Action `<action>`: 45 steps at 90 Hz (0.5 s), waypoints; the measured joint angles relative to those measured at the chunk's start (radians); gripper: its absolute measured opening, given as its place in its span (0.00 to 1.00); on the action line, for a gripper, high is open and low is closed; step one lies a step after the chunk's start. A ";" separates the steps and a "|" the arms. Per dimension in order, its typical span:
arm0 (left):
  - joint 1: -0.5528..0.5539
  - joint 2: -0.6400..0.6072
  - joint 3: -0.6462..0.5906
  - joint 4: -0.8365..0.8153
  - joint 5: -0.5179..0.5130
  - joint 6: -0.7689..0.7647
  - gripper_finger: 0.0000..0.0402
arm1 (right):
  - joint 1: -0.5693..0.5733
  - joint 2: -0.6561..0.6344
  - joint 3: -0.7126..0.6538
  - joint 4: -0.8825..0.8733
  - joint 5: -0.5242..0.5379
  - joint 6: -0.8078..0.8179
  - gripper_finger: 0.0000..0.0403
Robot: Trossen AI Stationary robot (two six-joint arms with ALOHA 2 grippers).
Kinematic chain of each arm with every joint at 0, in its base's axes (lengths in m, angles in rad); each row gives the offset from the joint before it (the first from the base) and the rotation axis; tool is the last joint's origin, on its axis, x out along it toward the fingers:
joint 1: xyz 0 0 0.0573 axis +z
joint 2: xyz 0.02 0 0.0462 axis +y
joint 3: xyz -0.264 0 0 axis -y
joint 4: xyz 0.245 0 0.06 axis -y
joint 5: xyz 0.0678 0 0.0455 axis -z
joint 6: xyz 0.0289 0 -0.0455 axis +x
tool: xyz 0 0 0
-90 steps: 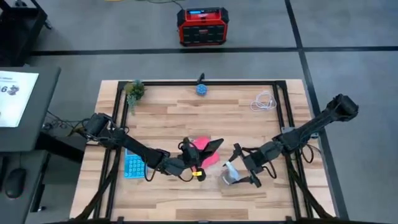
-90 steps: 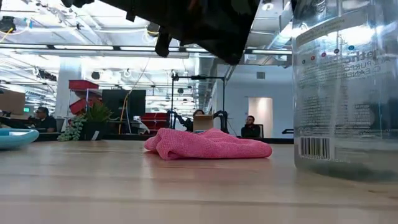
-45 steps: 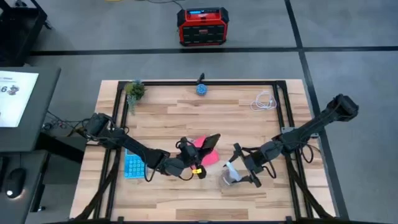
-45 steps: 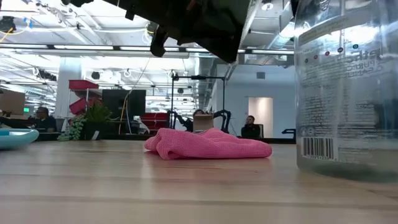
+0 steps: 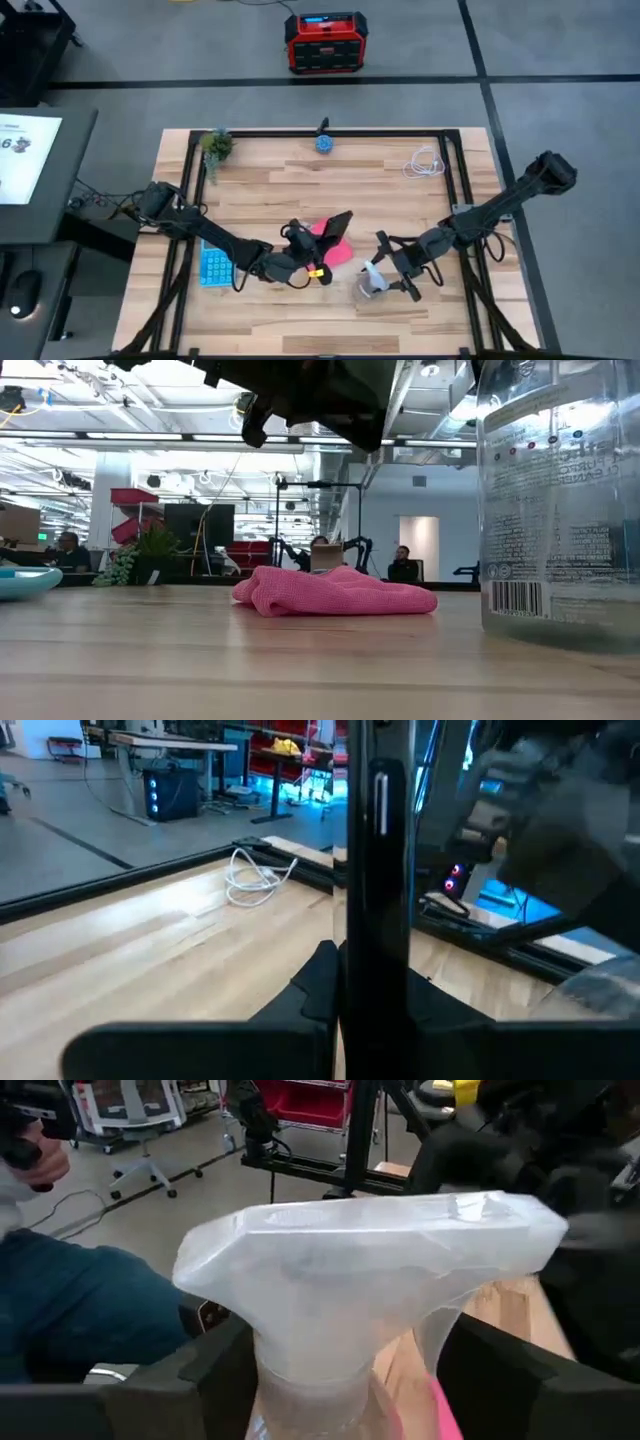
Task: Apply microfiber cloth
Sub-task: Spray the black cellphone with the transparent spray bottle
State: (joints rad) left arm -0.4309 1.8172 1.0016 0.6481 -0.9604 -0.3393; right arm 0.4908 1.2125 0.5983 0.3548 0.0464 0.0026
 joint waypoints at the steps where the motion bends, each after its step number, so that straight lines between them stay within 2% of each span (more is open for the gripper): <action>1: 0.000 0.000 0.000 0.000 0.000 0.001 0.03 | 0.000 0.000 0.000 -0.001 -0.001 0.004 0.52; 11: 0.000 0.000 0.000 -0.002 0.000 0.002 0.03 | 0.001 0.000 0.000 -0.004 0.003 0.015 0.41; 20: -0.001 0.000 0.000 -0.006 0.001 0.002 0.03 | 0.000 0.000 0.000 -0.012 0.023 0.015 0.39; 27: -0.001 0.000 0.000 -0.006 0.002 0.002 0.03 | 0.000 0.000 0.000 -0.020 0.032 0.009 0.44; 45: -0.005 0.000 0.000 -0.026 0.005 -0.002 0.03 | 0.000 -0.006 -0.001 -0.082 0.041 0.017 0.65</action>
State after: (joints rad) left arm -0.4356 1.8172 1.0016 0.6222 -0.9558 -0.3409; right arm 0.4910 1.2064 0.5969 0.2728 0.0869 0.0201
